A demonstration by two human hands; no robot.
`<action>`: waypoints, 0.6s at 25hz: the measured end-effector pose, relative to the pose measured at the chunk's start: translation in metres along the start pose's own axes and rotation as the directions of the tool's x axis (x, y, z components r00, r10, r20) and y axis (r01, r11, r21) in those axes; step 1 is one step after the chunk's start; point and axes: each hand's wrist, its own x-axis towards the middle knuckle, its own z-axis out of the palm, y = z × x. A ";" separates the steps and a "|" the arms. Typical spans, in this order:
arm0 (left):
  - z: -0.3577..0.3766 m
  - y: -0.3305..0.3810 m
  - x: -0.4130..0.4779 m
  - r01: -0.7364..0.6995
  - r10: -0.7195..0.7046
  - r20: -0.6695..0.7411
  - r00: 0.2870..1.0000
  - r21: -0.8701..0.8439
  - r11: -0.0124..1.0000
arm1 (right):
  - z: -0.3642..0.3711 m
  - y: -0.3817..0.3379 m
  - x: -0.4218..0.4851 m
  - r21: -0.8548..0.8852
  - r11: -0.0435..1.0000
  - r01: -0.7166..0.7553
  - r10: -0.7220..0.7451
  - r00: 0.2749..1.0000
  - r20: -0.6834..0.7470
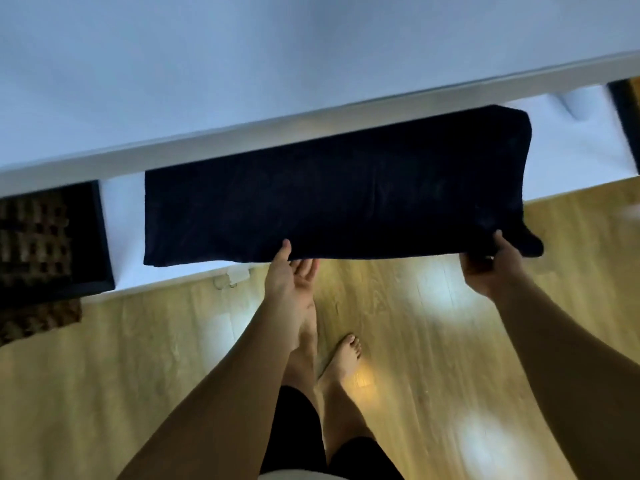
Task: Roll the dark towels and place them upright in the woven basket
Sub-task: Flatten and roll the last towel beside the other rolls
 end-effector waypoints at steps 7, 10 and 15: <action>-0.036 0.102 -0.004 -0.218 0.213 -0.092 0.973 -0.059 0.974 | -0.028 -0.002 -0.027 -0.005 0.998 0.068 -0.068 0.995 -0.073; -0.054 0.131 0.003 -0.261 0.264 -0.130 0.956 0.040 0.965 | -0.032 -0.003 -0.036 0.037 0.995 0.094 -0.087 0.985 -0.147; -0.084 0.137 -0.019 -0.406 0.413 -0.177 0.893 0.076 0.911 | -0.059 -0.024 -0.048 0.001 0.992 0.129 -0.128 0.984 -0.123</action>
